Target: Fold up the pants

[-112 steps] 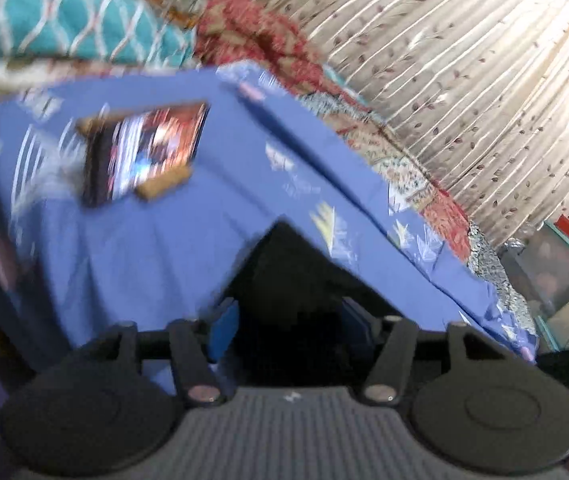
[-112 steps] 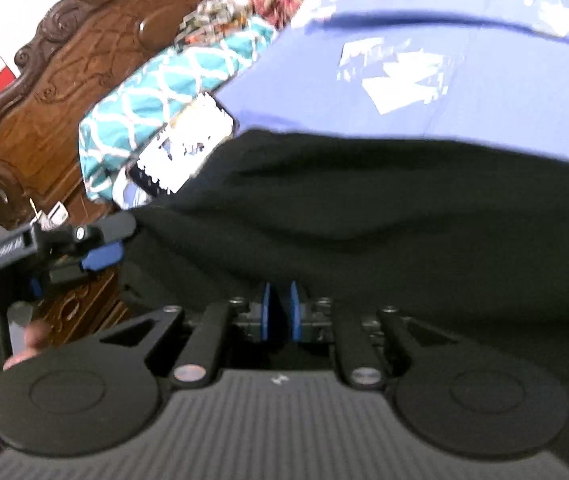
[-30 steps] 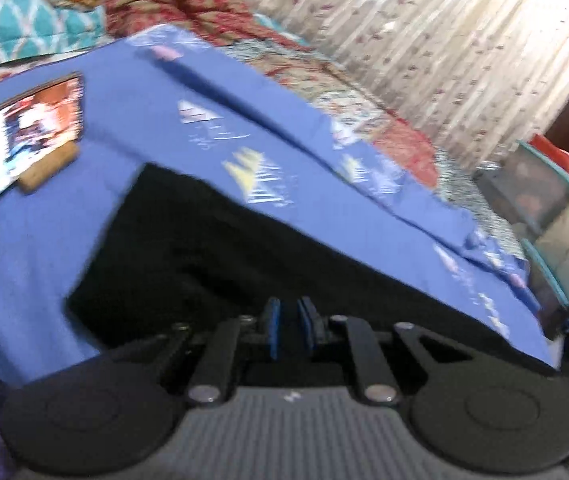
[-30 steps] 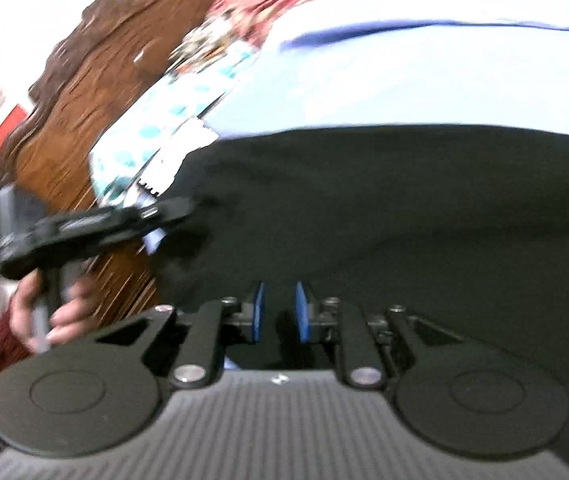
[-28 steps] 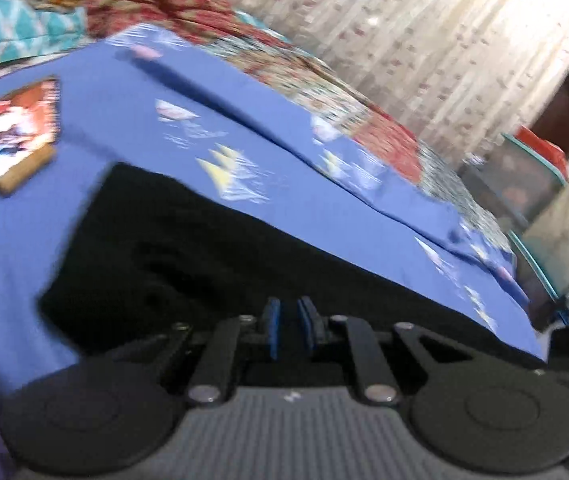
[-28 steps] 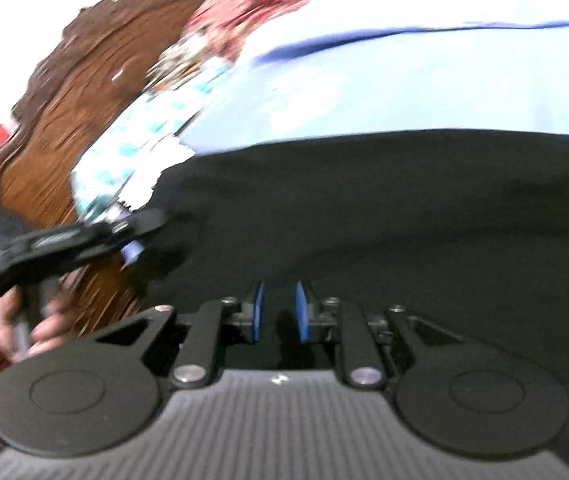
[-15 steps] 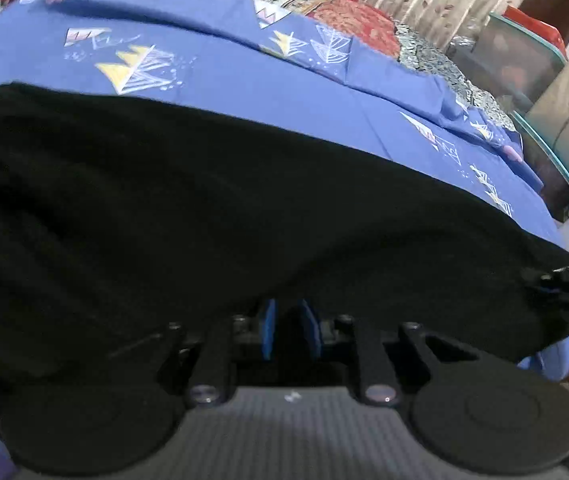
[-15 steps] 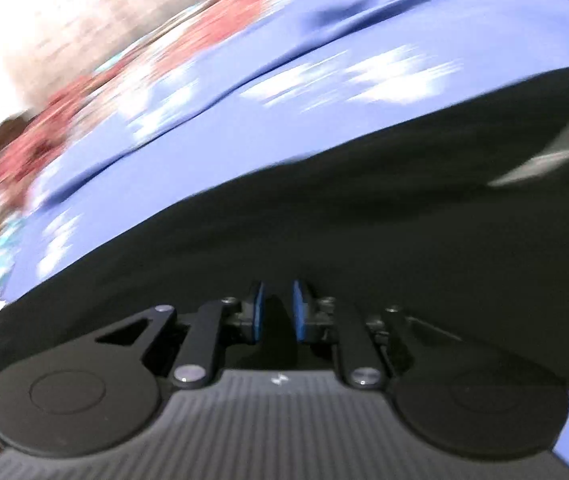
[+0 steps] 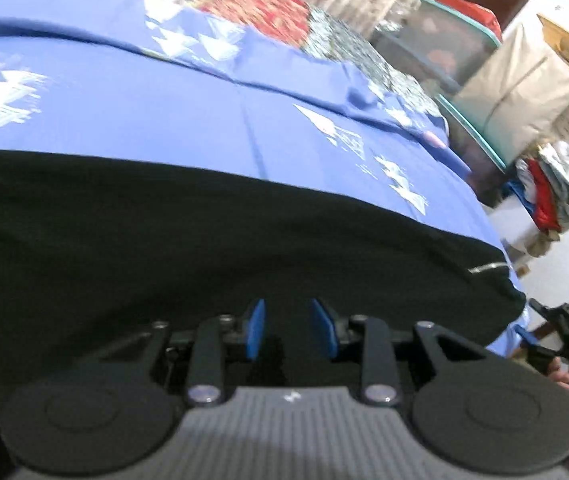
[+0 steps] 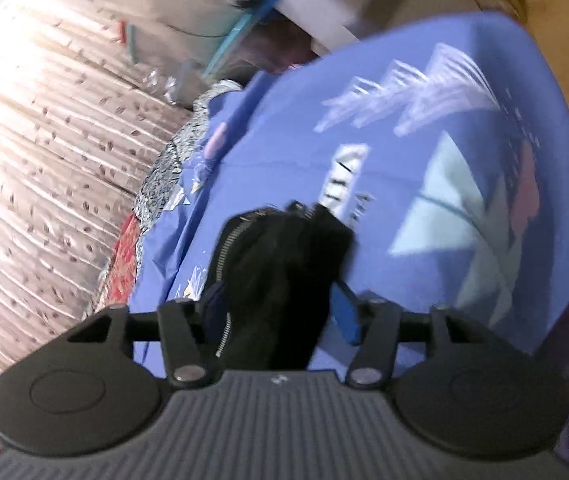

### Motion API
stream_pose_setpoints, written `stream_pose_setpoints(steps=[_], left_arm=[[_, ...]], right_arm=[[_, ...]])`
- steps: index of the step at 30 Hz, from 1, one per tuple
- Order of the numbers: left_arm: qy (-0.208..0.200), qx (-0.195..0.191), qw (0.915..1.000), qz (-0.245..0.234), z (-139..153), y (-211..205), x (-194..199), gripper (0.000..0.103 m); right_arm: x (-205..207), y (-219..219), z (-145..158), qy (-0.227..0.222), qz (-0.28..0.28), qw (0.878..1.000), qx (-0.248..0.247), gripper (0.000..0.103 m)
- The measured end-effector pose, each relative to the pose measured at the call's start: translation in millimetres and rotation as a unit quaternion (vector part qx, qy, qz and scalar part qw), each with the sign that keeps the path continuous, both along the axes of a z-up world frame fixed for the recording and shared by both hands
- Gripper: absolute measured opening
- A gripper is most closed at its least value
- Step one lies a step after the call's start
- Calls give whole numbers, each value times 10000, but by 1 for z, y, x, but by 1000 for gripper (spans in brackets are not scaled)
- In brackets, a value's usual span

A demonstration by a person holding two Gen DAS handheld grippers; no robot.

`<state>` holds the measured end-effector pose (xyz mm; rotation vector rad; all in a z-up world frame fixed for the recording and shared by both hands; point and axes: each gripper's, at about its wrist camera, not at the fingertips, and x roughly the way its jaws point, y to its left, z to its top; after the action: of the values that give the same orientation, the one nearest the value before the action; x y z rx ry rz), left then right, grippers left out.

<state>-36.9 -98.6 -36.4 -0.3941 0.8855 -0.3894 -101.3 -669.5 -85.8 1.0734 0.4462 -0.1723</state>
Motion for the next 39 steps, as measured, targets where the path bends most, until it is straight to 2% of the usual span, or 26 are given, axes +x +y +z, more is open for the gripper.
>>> stream_pose_setpoints(steps=[3, 6, 10, 11, 12, 13, 15, 18, 20, 22, 26, 27, 28, 30, 31, 32, 33, 34, 37, 39], left_arm=[[199, 50, 9998, -82, -10, -15, 6, 28], [554, 84, 9984, 48, -27, -20, 12, 26], [655, -99, 9975, 239, -35, -15, 10, 26], [667, -140, 9973, 258, -35, -13, 10, 25], [673, -161, 9972, 273, -34, -12, 9, 25], [672, -181, 9972, 291, -33, -10, 8, 25], [635, -188, 9973, 317, -30, -6, 6, 25], [502, -268, 9977, 355, -23, 0, 0, 26], [419, -350, 9976, 421, -20, 7, -3, 27], [351, -401, 9972, 530, -18, 15, -7, 27], [331, -539, 9951, 765, -18, 33, -16, 27], [337, -568, 9945, 816, -19, 38, -19, 27], [342, -589, 9940, 856, -20, 42, -22, 27], [354, -630, 9930, 934, -21, 50, -26, 27], [353, -663, 9924, 973, -21, 55, -30, 28], [347, -690, 9920, 1001, -21, 57, -31, 29], [329, -722, 9915, 1032, -20, 61, -34, 30], [304, -753, 9911, 1056, -19, 65, -37, 31], [236, -853, 9899, 1106, -19, 76, -44, 34], [211, -901, 9893, 1132, -19, 80, -46, 34]], right_arm=[[13, 1, -6, 29, 71, 9999, 122, 60], [22, -6, -4, -89, 34, 9997, 217, 60], [33, -7, 3, -65, 141, 9998, 154, 58], [37, -5, 5, -16, 185, 9998, 53, 49], [41, -2, 7, 45, 256, 9996, -72, 31], [46, 1, 9, 95, 355, 9992, -186, 23], [49, 12, 19, 67, 503, 9977, -450, 18], [49, 41, 50, -293, 946, 9889, -1105, 17], [49, 71, 72, -539, 1481, 9734, -1660, 17], [49, 110, 88, -759, 2162, 9470, -2253, 17], [48, 194, 91, -860, 3486, 8744, -3263, 17], [49, 216, 84, -781, 3826, 8553, -3406, 17], [49, 231, 76, -679, 4075, 8420, -3470, 17], [53, 264, 55, -255, 4631, 8063, -3670, 22], [53, 278, 45, -65, 4765, 7839, -3979, 23], [49, 287, 40, -3, 4794, 7665, -4273, 26], [44, 291, 41, -47, 4781, 7568, -4458, 29], [43, 290, 46, -43, 4798, 7547, -4474, 30], [42, 276, 63, 4, 4798, 7612, -4362, 35], [37, 266, 72, -162, 4873, 7691, -4132, 56]])
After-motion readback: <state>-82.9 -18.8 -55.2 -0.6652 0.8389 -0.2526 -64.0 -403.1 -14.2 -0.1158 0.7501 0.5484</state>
